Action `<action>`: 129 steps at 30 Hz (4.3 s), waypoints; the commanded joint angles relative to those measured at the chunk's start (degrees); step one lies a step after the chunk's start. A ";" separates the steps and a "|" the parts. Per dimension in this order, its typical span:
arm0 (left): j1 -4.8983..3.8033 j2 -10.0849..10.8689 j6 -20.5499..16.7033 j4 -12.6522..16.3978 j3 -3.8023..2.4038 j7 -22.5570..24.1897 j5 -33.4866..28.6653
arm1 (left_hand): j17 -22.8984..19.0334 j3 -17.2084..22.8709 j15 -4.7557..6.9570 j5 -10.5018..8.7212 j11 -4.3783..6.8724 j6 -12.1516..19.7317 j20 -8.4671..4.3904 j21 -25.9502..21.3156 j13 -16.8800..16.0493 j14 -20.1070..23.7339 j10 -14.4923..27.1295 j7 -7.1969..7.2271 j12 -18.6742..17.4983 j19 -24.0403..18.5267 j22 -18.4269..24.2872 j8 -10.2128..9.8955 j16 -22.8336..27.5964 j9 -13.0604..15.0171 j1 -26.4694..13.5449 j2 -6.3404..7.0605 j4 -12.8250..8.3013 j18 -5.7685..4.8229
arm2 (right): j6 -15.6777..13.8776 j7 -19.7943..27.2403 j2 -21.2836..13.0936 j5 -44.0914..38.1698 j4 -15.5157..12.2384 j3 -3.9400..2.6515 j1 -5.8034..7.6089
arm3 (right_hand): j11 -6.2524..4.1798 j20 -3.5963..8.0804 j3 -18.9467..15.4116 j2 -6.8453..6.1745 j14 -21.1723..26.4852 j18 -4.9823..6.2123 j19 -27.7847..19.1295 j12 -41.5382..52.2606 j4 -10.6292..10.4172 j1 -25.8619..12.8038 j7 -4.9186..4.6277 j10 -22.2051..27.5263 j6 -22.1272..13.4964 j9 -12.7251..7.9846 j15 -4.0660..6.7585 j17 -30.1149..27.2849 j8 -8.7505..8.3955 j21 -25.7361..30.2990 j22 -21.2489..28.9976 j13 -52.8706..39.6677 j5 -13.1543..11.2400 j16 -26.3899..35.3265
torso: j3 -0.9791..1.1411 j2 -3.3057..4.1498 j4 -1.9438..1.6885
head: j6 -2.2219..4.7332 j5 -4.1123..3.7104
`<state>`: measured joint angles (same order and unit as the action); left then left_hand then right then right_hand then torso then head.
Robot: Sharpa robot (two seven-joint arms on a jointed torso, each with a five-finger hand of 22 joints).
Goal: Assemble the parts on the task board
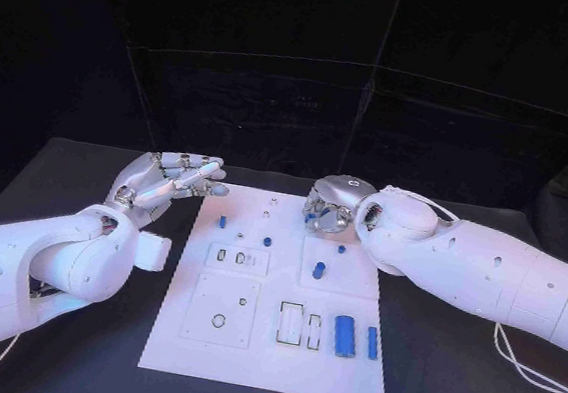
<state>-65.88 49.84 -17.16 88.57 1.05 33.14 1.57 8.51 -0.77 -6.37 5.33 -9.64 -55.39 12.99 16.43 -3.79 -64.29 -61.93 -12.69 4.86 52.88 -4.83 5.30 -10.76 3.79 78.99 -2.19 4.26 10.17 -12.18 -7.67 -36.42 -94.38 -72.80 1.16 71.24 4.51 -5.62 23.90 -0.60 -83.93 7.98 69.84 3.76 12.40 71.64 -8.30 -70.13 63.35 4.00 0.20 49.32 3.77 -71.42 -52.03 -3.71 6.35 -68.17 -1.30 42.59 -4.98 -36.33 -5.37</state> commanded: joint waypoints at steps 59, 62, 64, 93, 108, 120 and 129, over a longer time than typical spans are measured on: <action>-0.89 0.55 1.48 1.14 -0.04 -0.74 0.30 | 0.08 0.00 -0.44 -0.21 0.00 0.07 0.23 -0.47 0.07 -0.03 0.27 -0.30 -0.39 0.36 0.19 -0.32 0.50 -0.05 -0.09 -0.26 -0.66 0.36 | -3.83 -1.34 13.31 -5.80 12.71 -0.05 1.47 | 0.46 -0.44 2.30 -1.94 -0.05 -0.56 -0.21 -0.24 -1.21 -0.60 -0.73 1.14 -0.75 -0.19 -0.22 -0.42 -0.12 -0.84 -0.11 0.11 0.30 -0.60 | -0.31 0.61 -0.89 | 0.29 0.53; -0.90 0.55 1.51 1.11 -0.04 -0.80 0.31 | 0.08 0.00 -0.44 -0.21 0.00 0.07 0.23 -0.47 0.07 -0.03 0.27 -0.30 -0.39 0.36 0.19 -0.32 0.50 -0.05 -0.09 -0.26 -0.66 0.36 | -3.78 -1.58 13.35 -6.27 12.73 -0.05 1.47 | 0.46 -0.44 2.31 -1.95 -0.04 -0.56 -0.22 -0.24 -1.22 -0.59 -0.73 1.14 -0.75 -0.19 -0.22 -0.44 -0.11 -0.84 -0.11 0.11 0.30 -0.59 | -0.32 0.56 -0.91 | 0.19 0.49; -0.91 0.55 1.56 1.09 -0.04 -0.85 0.37 | 0.08 0.00 -0.44 -0.21 0.00 0.07 0.23 -0.47 0.07 -0.03 0.27 -0.30 -0.39 0.36 0.19 -0.32 0.50 -0.05 -0.09 -0.26 -0.66 0.36 | -3.69 -1.64 13.40 -6.50 12.77 -0.05 1.47 | 0.45 -0.45 2.38 -1.99 -0.01 -0.55 -0.24 -0.22 -1.22 -0.54 -0.72 1.13 -0.76 -0.19 -0.22 -0.52 -0.10 -0.85 -0.11 0.10 0.31 -0.56 | -0.35 0.55 -0.91 | 0.19 0.47; -0.99 0.58 1.59 0.88 -0.04 -1.61 0.56 | 0.08 -0.09 -0.52 -0.33 -0.08 0.20 0.30 -0.66 0.09 0.09 0.42 -0.38 -0.65 0.28 0.34 -0.52 0.85 -0.06 -0.01 -0.26 -0.94 0.35 | -4.48 -0.79 12.94 -4.69 12.50 -0.04 1.47 | 1.27 -1.30 -0.72 -6.26 0.82 -0.23 -1.93 -0.02 -4.78 -1.72 -1.00 6.17 -6.52 -0.28 -1.00 -2.77 -0.20 -0.31 1.39 0.07 -2.09 0.19 | -0.40 0.58 -0.91 | 0.21 0.48; -1.00 1.17 2.00 1.02 -0.03 -1.74 0.56 | 0.07 -0.08 -0.54 -0.33 -0.09 0.20 0.31 -0.71 0.08 0.12 0.43 -0.36 -0.69 0.25 0.38 -0.55 0.93 -0.05 0.04 -0.31 -1.01 0.35 | -4.69 -2.92 -3.09 14.72 -0.28 -0.02 1.61 | -2.29 1.21 -17.49 -8.88 -1.51 -1.73 3.06 14.66 -13.43 -1.97 0.58 -12.10 -8.41 -0.16 1.89 7.70 0.05 -4.69 -6.04 -10.70 4.33 -6.60 | -0.22 0.52 0.45 | 0.98 0.47; -0.98 0.89 2.45 0.54 0.15 -1.86 0.56 | 0.07 -0.07 -0.54 -0.33 -0.08 0.19 0.32 -0.73 0.08 0.14 0.43 -0.34 -0.70 0.24 0.39 -0.56 0.96 -0.05 0.06 -0.33 -1.03 0.35 | 1.56 -6.63 -6.19 17.76 -0.33 0.02 1.64 | -0.92 0.18 -27.69 -8.24 -3.47 -3.70 8.68 70.82 -28.63 7.98 -0.47 -12.93 -10.59 0.02 0.54 25.83 1.06 -10.65 -17.34 -70.16 6.01 -16.38 | -0.05 0.73 0.41 | 1.03 -0.17; -0.97 0.61 2.61 0.19 0.39 -1.88 0.56 | 0.07 -0.07 -0.54 -0.33 -0.08 0.19 0.32 -0.73 0.08 0.14 0.43 -0.34 -0.70 0.24 0.39 -0.56 0.96 -0.05 0.06 -0.33 -1.03 0.35 | 2.23 -8.06 -4.74 16.37 1.32 0.04 1.62 | -0.79 -0.02 -27.45 -6.61 -3.72 -4.18 9.99 76.04 -28.18 8.25 -0.52 -14.64 -10.23 0.08 0.38 27.63 1.59 -11.84 -19.87 -75.73 9.09 -17.25 | -0.18 0.70 0.24 | 0.86 -0.42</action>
<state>-66.76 50.55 -15.47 88.78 1.47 31.15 1.83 8.50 -0.76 -6.57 5.33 -9.63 -55.18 13.19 15.98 -3.80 -64.09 -61.93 -12.89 4.39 53.08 -4.52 5.12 -9.94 3.80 78.99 -2.19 3.62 10.16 -11.42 -14.29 -41.31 -77.90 -71.65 1.22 72.73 3.58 -5.63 -3.74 -7.73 -84.14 4.39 79.48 79.60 -16.03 80.01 -8.82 -83.74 53.00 4.03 1.02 74.95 5.13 -83.04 -71.77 -74.95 15.21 -85.20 -1.40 43.31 -4.65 -35.45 -5.75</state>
